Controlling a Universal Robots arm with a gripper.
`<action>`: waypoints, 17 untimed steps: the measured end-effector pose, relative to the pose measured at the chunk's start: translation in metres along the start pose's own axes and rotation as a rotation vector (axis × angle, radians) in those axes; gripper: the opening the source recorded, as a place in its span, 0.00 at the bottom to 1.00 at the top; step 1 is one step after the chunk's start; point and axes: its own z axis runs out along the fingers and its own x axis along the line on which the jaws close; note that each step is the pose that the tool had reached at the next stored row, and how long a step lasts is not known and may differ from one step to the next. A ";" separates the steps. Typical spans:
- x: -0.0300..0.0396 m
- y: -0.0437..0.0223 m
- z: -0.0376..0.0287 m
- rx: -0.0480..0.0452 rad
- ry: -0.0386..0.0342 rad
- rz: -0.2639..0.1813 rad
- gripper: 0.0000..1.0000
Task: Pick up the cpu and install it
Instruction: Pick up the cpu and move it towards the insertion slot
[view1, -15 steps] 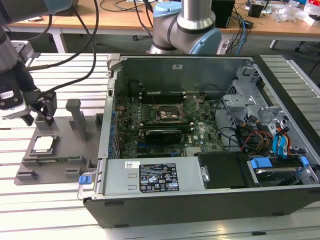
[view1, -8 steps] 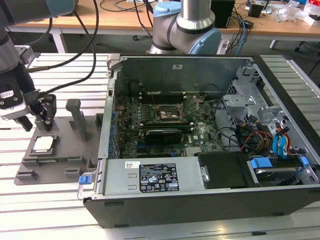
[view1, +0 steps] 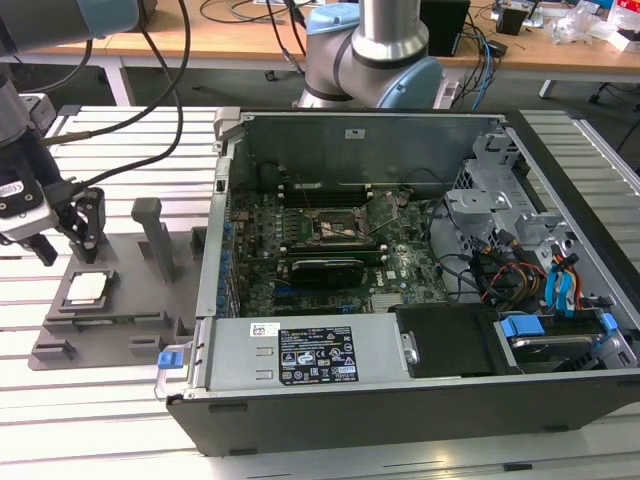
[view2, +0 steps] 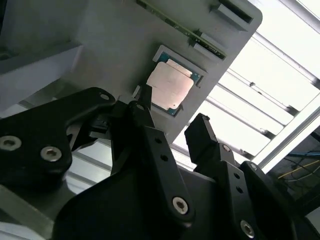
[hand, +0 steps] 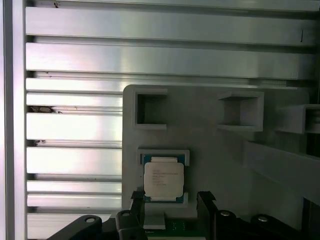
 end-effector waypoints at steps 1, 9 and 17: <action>0.0001 0.0000 0.0000 0.0000 0.0001 0.000 0.55; 0.0005 0.0000 0.0000 0.0000 0.0001 0.000 0.74; 0.0008 0.0002 0.0050 0.0001 0.0001 0.000 0.80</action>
